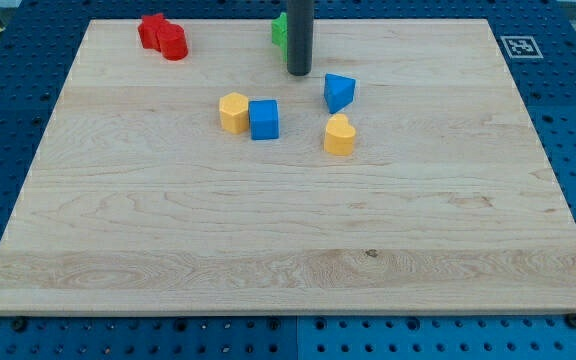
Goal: Move the blue triangle diagonal to the top right of the yellow heart
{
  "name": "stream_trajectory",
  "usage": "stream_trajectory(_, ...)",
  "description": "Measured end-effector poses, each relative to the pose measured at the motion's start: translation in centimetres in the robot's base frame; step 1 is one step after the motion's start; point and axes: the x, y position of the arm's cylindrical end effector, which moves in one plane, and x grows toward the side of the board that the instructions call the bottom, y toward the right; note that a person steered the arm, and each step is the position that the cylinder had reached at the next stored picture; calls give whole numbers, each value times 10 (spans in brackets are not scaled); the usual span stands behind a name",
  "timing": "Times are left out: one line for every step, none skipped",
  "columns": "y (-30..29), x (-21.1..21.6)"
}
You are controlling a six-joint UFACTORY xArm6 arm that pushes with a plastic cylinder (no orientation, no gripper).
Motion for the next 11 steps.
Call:
stream_trajectory(21, 19)
stream_trajectory(31, 24)
stream_trajectory(25, 39)
stream_trajectory(10, 61)
stream_trajectory(12, 79)
stream_trajectory(31, 83)
stream_trajectory(62, 83)
stream_trajectory(97, 82)
stream_trajectory(115, 76)
stream_trajectory(115, 76)
stream_trajectory(114, 76)
